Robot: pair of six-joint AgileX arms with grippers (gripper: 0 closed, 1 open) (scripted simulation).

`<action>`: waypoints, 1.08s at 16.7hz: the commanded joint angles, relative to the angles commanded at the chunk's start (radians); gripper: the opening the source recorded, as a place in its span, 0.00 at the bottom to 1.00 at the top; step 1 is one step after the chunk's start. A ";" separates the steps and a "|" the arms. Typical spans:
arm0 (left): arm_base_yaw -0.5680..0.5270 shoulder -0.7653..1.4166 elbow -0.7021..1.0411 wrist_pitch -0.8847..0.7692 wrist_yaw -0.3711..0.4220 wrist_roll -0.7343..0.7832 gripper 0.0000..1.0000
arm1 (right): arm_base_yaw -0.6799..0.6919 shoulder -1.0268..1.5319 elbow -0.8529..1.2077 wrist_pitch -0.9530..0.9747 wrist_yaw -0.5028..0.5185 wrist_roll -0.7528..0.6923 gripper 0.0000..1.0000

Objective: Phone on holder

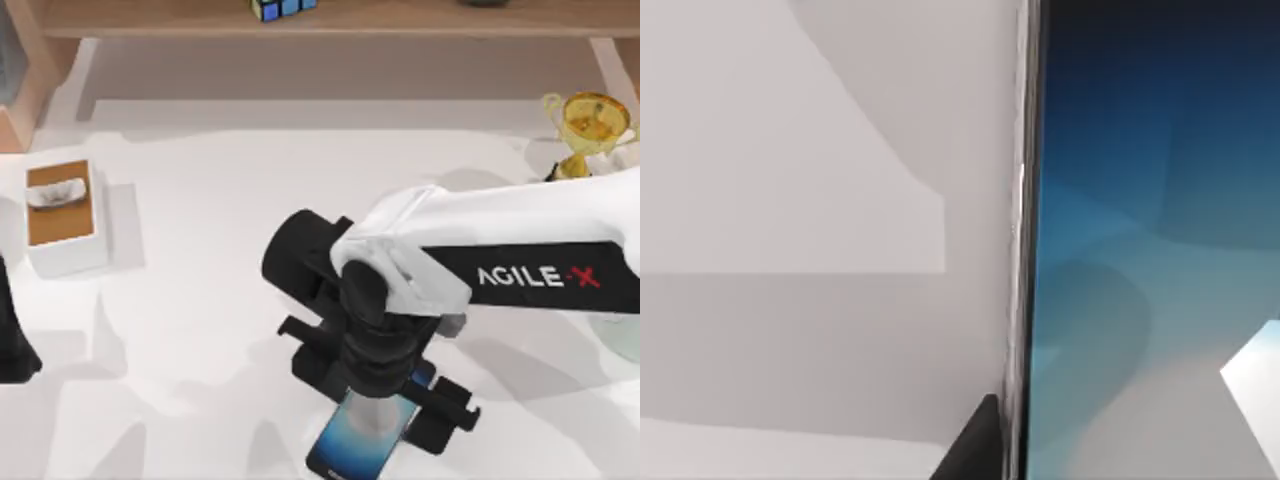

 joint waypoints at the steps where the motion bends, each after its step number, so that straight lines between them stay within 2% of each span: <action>1: 0.000 0.000 0.000 0.000 0.000 0.000 1.00 | 0.000 0.000 0.000 0.000 0.000 0.000 0.17; 3: 0.000 0.000 0.000 0.000 0.000 0.000 1.00 | 0.000 0.000 0.000 0.000 0.000 0.000 0.02; 4: 0.000 0.000 0.000 0.000 0.000 0.000 1.00 | 0.000 0.000 0.000 0.000 0.000 0.000 0.00; 11: 0.000 0.000 0.000 0.000 0.000 0.000 1.00 | 0.000 0.000 0.000 0.000 0.000 0.000 0.00; 12: 0.000 0.000 0.000 0.000 0.000 0.000 1.00 | -0.004 -0.055 0.011 -0.061 0.002 -0.020 0.00; 18: 0.000 0.000 0.000 0.000 0.000 0.000 1.00 | -0.004 -0.088 0.047 -0.131 0.002 -0.020 0.00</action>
